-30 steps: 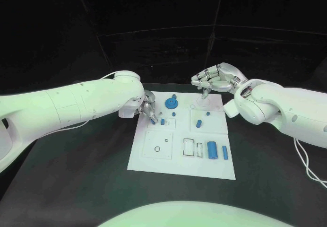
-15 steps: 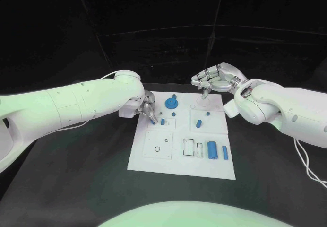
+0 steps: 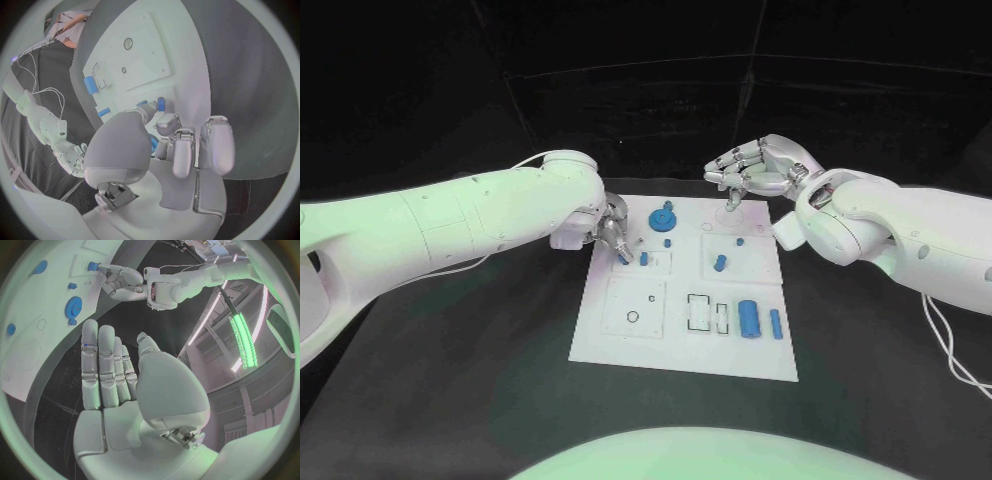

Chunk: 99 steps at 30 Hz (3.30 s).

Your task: Assemble the parts on the task board

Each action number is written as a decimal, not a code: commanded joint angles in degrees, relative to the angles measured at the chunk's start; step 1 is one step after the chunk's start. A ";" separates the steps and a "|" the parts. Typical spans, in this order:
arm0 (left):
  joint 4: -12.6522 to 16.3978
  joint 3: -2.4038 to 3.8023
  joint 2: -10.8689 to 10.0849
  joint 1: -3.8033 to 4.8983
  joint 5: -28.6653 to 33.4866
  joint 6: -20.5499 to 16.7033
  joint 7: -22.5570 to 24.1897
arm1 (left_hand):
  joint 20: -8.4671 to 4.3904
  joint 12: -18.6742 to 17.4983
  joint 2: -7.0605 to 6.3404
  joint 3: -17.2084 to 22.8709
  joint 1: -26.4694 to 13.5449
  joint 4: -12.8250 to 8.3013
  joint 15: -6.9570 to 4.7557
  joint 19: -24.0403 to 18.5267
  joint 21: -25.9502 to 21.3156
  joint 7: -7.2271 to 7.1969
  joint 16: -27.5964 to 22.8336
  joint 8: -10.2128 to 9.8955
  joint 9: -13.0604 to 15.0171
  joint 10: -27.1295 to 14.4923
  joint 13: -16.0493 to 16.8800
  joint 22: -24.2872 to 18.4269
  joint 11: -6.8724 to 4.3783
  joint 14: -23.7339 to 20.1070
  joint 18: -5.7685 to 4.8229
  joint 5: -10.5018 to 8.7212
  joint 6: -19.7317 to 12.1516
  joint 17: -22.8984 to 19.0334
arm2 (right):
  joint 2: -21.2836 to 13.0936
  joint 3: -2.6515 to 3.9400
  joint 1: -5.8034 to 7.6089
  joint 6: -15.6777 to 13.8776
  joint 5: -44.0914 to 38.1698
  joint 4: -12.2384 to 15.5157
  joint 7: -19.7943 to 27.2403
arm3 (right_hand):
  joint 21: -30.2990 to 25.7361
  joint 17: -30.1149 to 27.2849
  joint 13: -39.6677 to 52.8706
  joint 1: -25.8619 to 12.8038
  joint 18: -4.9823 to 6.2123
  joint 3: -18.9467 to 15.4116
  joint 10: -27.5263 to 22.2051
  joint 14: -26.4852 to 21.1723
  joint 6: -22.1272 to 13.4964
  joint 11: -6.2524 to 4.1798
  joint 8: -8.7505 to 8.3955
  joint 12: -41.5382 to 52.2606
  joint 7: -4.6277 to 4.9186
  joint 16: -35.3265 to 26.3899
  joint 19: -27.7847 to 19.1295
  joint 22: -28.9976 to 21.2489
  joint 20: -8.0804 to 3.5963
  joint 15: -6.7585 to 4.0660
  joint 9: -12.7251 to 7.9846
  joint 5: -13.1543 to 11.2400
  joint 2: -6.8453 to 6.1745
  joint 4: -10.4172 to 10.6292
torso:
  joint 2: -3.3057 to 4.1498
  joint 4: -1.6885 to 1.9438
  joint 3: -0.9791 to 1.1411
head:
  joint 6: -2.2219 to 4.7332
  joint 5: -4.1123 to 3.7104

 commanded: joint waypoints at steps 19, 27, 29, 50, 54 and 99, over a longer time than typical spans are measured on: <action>-2.08 -0.08 1.56 -0.04 -0.30 4.27 -1.14 | 0.47 0.16 1.44 4.92 -2.24 -4.49 0.40 1.20 0.31 -0.46 0.18 0.88 1.20 0.33 0.03 4.20 -0.21 6.06 0.39 -0.15 0.58 15.09 | -0.39 0.04 0.11 -0.17 -0.10 0.65 0.21 | -0.48 0.12 -0.18 0.56 0.69 -0.52 -0.50 0.08 -0.48 -0.11 0.42 0.43 0.01 -0.28 0.37 -0.11 0.13 0.14 0.05 0.35 0.13 0.21 | 0.09 -0.07 0.01 | -0.06 -0.05; -2.29 -0.08 1.67 -0.04 -0.30 4.19 -1.17 | 0.39 0.31 1.49 4.00 -3.45 -3.99 0.29 1.27 0.46 -0.66 0.18 1.17 1.63 0.45 0.08 4.38 -0.37 6.06 0.35 -0.25 0.89 15.09 | -0.47 0.04 0.12 -0.21 -0.10 0.76 0.18 | -0.48 0.12 -0.18 0.56 0.69 -0.52 -0.50 0.08 -0.48 -0.11 0.42 0.43 0.01 -0.28 0.37 -0.11 0.13 0.14 0.05 0.35 0.13 0.21 | 0.06 -0.03 0.00 | -0.03 -0.05; -2.33 -0.08 1.68 -0.04 -0.30 4.14 -1.17 | 0.35 0.34 1.46 3.56 -3.86 -3.81 0.25 1.29 0.49 -0.72 0.18 1.22 1.75 0.47 0.08 4.43 -0.41 6.06 0.34 -0.27 0.97 15.09 | -0.49 0.04 0.12 -0.22 -0.10 0.79 0.17 | -0.48 0.12 -0.18 0.56 0.69 -0.52 -0.50 0.08 -0.48 -0.11 0.42 0.43 0.01 -0.28 0.37 -0.11 0.13 0.14 0.05 0.35 0.13 0.21 | 0.08 -0.03 0.00 | -0.04 -0.03; -2.55 -0.08 1.93 -0.04 -1.14 3.24 -1.07 | 0.02 1.21 0.82 -2.49 -7.63 -1.47 -0.10 1.59 1.04 -1.21 0.18 1.03 2.40 1.02 0.89 5.13 -0.81 6.06 0.19 -0.38 2.05 15.09 | -0.82 0.04 0.12 -0.38 -0.10 1.15 0.09 | -0.79 0.32 -0.84 1.49 0.69 -0.53 -0.71 0.06 -0.65 -0.18 0.70 0.44 0.00 -0.44 0.56 -0.21 0.05 0.07 0.02 5.83 0.17 0.45 | 0.11 -0.15 0.04 | -0.02 -0.04; -2.72 -0.08 1.99 -0.04 -1.14 3.09 -1.07 | -0.02 1.24 0.65 -4.36 -8.55 -0.69 -0.13 1.59 1.02 -1.24 0.18 0.81 2.44 1.01 0.90 5.16 -0.84 6.06 0.18 -0.41 2.34 15.09 | -0.87 0.04 0.13 -0.41 -0.10 1.20 0.09 | -0.79 0.32 -0.84 1.49 0.69 -0.53 -0.71 0.06 -0.65 -0.18 0.70 0.44 0.00 -0.44 0.56 -0.21 0.05 0.07 0.02 5.83 0.17 0.45 | 0.09 -0.17 0.03 | -0.01 -0.09; 7.73 0.52 -6.89 -0.42 15.27 -32.64 31.71 | 3.78 -25.04 2.58 -15.04 10.21 -1.04 4.79 -16.10 -40.85 5.20 -20.49 -9.78 -4.93 -22.60 -25.76 -27.21 4.67 -5.04 7.71 0.17 -7.84 -8.68 | 0.12 0.04 0.10 -0.38 -0.19 -0.09 0.45 | -0.87 0.39 -1.06 1.89 0.69 -0.47 -0.67 0.11 -0.71 -0.24 0.79 0.52 -0.03 -0.47 0.65 -0.24 0.03 0.03 0.01 6.01 0.25 0.51 | -0.03 -0.08 -0.12 | 1.69 -1.41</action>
